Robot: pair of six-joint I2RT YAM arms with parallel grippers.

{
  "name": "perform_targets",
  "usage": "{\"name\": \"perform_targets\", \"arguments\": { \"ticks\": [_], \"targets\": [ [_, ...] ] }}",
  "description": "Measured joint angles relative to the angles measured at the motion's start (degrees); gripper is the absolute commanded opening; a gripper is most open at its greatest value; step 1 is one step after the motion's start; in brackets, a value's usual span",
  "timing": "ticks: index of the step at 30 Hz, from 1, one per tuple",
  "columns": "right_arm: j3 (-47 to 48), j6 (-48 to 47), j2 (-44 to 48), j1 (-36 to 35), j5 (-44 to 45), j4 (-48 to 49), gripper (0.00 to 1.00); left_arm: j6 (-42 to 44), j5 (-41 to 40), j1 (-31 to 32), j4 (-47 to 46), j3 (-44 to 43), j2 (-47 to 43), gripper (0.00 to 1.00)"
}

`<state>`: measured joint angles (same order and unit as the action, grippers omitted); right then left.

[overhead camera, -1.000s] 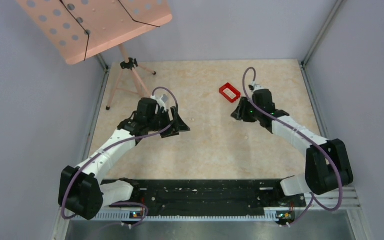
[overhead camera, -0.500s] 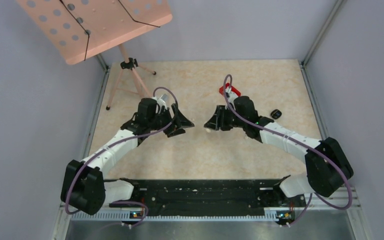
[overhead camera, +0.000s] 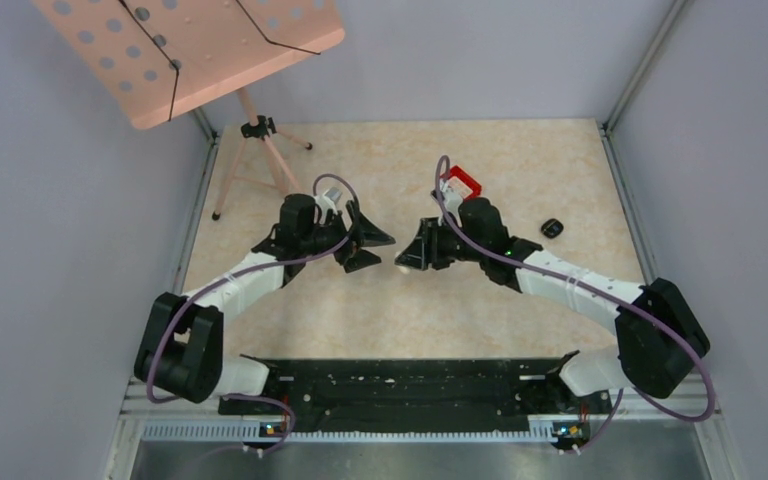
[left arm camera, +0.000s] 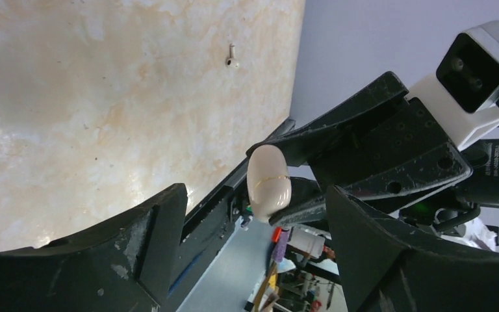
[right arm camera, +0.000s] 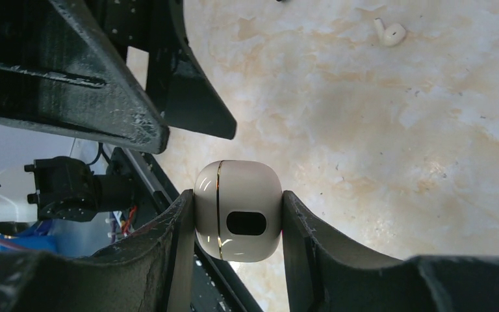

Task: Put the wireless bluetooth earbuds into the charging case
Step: Pick up the charging case at the center of the board.

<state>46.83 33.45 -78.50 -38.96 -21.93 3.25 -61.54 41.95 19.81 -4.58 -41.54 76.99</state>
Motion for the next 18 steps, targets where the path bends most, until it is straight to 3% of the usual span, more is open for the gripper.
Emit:
{"name": "perform_targets", "arguments": {
  "ticks": [4,11,18],
  "targets": [
    [0.02,-0.39,-0.02,-0.76,-0.02,0.59,0.22,-3.23,3.08,0.00,-4.48,0.52,2.64,0.82],
    [0.28,-0.83,-1.27,-1.07,0.02,0.37,0.22,-5.57,6.73,0.22,-7.06,0.90,5.42,0.61],
    [1.18,-0.94,-1.42,-1.27,0.00,0.17,0.23,-5.14,8.15,1.66,-7.32,0.87,6.69,0.62]
  ]
}}
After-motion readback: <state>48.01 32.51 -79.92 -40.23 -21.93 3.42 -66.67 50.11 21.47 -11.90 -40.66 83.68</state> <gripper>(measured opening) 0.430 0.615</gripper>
